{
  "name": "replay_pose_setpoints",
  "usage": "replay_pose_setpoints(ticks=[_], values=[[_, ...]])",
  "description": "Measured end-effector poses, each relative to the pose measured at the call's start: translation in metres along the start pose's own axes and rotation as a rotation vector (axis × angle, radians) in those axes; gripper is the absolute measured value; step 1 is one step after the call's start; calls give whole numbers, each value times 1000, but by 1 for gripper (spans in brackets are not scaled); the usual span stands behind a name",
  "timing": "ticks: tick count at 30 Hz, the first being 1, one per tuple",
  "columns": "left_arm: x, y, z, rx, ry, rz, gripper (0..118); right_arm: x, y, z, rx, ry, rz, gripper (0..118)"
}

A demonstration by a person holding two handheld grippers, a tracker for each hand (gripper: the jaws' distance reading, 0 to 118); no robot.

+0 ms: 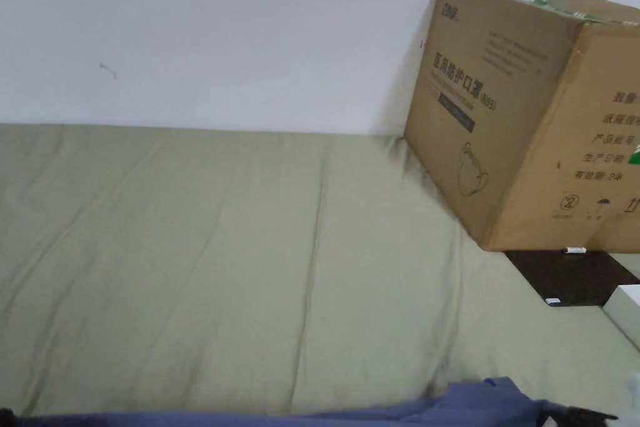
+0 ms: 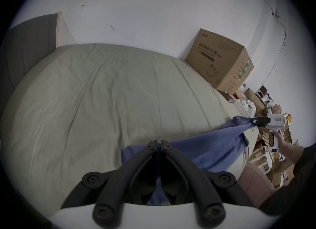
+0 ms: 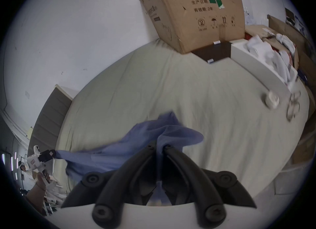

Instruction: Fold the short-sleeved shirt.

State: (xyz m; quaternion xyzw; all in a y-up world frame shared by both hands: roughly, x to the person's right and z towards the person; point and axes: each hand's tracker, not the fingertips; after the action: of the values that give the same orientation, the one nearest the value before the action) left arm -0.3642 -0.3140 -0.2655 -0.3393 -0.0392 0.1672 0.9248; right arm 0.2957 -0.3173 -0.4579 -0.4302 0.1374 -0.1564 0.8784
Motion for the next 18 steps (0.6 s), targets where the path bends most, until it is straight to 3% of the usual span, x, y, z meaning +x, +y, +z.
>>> replay_pose_setpoints(ticks=[4,10,12,13,14,15,16,17,18], values=[[-2,-35,13,-88,5,24,2,6,-40,6,-93,-35,23,2],[-6,-58,-2,-190,44,-45,2,19,-67,-21,-166,-103,10,2],[-3,-58,-7,-197,55,-56,8,14,-71,-23,-162,-121,4,2],[-2,-58,-8,-202,58,-56,20,13,-69,-24,-161,-130,-1,3],[-6,-59,-10,-212,67,-66,44,11,-67,-24,-162,-141,-1,7],[-5,-59,-9,-221,87,-87,70,6,-69,-17,-141,-133,-1,21],[-4,-59,-7,-232,99,-97,98,4,-67,-13,-119,-120,13,43],[-3,-58,-5,-245,102,-95,118,1,-64,-8,-102,-144,33,78],[-4,-57,0,-248,105,-95,118,-2,-61,-3,-92,-176,50,96]])
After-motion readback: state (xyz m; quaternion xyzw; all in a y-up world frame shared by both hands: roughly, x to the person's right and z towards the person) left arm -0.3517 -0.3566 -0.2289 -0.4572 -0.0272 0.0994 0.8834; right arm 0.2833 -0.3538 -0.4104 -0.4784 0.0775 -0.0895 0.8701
